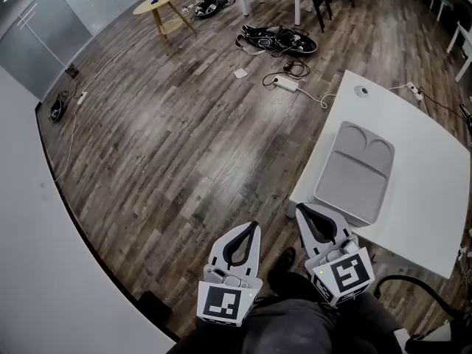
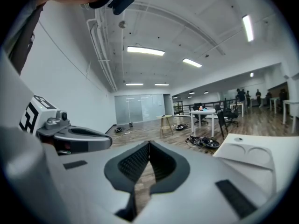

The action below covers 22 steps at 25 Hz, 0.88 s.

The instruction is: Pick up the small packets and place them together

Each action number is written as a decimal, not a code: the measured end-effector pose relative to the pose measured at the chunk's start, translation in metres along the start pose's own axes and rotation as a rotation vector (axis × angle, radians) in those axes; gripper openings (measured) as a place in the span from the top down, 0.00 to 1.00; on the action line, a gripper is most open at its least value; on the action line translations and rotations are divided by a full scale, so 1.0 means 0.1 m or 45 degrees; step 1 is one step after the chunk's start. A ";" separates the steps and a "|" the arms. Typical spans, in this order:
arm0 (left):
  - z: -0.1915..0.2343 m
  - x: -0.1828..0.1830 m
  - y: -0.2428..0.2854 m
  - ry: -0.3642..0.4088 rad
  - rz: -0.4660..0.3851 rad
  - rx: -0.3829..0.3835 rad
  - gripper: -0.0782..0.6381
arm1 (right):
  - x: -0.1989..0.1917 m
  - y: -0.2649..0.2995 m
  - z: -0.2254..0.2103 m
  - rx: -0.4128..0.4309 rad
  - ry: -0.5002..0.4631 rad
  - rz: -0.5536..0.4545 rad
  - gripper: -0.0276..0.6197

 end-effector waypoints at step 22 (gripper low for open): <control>-0.21 0.64 2.07 0.448 0.086 -1.031 0.91 | 0.01 -0.48 -1.08 -1.028 0.208 -0.243 0.95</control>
Point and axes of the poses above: the fingertips, and each gripper's own axes: y forward along the fingers, z to its left, x out of its top, the point moved 7 cm from there along -y, backward along the fingers, and after that the axes turned 15 degrees about -x, right-handed, at the moved point
